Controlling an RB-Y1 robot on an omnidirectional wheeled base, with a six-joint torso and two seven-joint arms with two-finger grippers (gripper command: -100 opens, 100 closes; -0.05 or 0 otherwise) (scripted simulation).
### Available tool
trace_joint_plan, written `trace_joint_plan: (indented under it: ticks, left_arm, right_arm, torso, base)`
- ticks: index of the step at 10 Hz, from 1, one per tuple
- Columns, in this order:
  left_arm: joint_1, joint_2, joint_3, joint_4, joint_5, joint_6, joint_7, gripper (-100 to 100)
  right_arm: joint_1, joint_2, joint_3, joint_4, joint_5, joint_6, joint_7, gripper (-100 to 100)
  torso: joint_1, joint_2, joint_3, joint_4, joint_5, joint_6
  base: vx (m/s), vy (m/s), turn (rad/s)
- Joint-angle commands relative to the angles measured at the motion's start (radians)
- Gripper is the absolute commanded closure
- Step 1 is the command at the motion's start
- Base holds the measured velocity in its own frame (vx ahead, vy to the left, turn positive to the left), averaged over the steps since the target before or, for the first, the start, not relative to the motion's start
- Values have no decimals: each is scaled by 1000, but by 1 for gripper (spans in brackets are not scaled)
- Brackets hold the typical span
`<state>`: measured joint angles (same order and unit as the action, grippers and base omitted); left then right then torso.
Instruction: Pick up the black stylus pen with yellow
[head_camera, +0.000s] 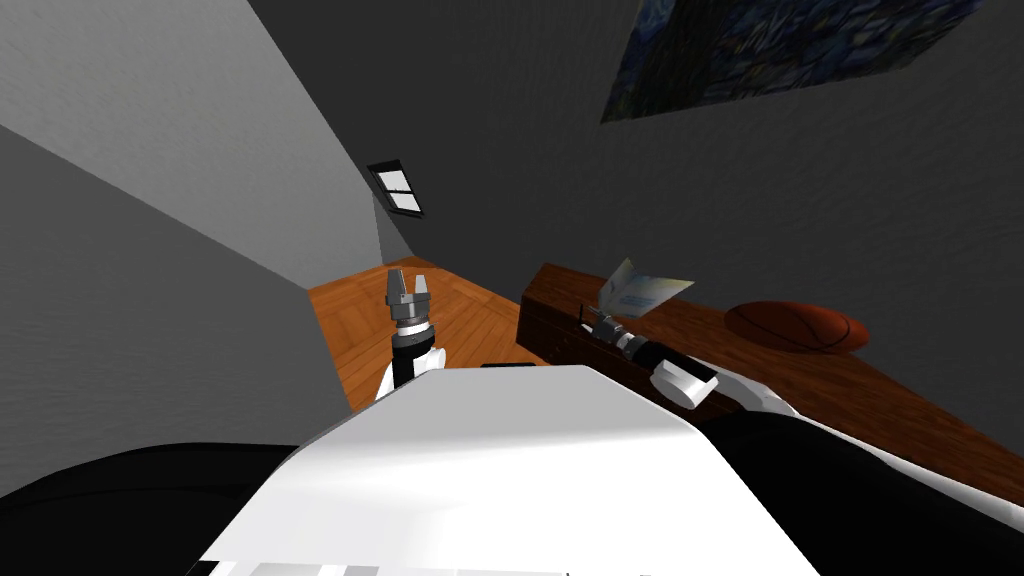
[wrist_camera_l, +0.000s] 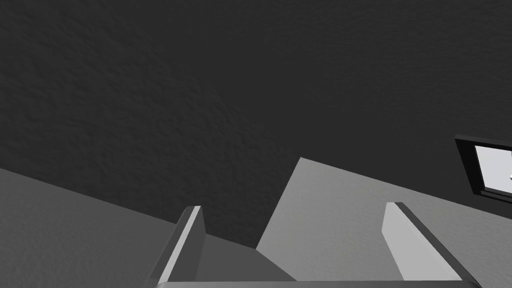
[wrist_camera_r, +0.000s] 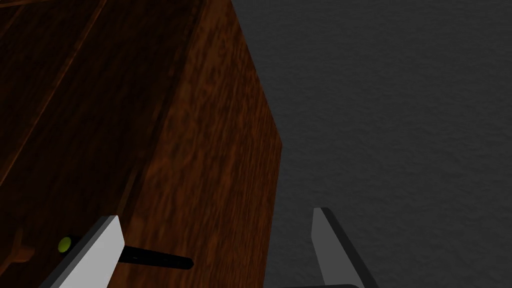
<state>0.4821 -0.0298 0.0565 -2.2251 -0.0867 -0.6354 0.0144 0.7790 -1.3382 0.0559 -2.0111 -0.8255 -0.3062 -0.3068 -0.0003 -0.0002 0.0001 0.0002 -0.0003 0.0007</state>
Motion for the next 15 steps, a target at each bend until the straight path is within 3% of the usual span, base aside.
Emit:
trace_joint_plan:
  ticks: [1, 3, 4, 6, 7, 8, 12, 15]
  left_arm:
    - [0, 0, 0, 0, 0, 0, 0, 0]
    - [0, 0, 0, 0, 0, 0, 0, 0]
    - [0, 0, 0, 0, 0, 0, 0, 0]
    - [0, 0, 0, 0, 0, 0, 0, 0]
    - [0, 0, 0, 0, 0, 0, 0, 0]
    - [0, 0, 0, 0, 0, 0, 0, 0]
    - [0, 0, 0, 0, 0, 0, 0, 0]
    - [0, 0, 0, 0, 0, 0, 0, 0]
  right_arm:
    - [24, -50, 5, 24, -38, 9, -6, -100]
    - [24, -99, 5, 24, -38, 9, -6, -100]
    - [45, -134, 12, 47, -74, 18, -10, -100]
    - [45, -182, 12, 47, -74, 18, -10, -100]
    - [67, -218, 20, 69, -107, 26, -14, -100]
    - [67, -252, 20, 69, -107, 26, -14, -100]
    - [90, -343, 29, 90, -138, 32, -16, -100]
    - [137, -452, 49, 129, -193, 41, -17, -100]
  torso:
    - [0, 0, 0, 0, 0, 0]
    - [0, 0, 0, 0, 0, 0]
    - [0, 0, 0, 0, 0, 0]
    - [0, 0, 0, 0, 0, 0]
    - [0, 0, 0, 0, 0, 0]
    - [0, -1, 0, 0, 0, -1]
    - [0, -1, 0, 0, 0, 0]
    - [1, -1, -1, 0, 0, 0]
  base:
    - [-12, 10, 125]
    - [-10, 5, 41]
    - [-9, 13, 134]
    - [-5, 6, 29]
    - [-5, 13, 125]
    - [-5, 8, 80]
    - [-1, 5, 47]
    - [3, 12, 103]
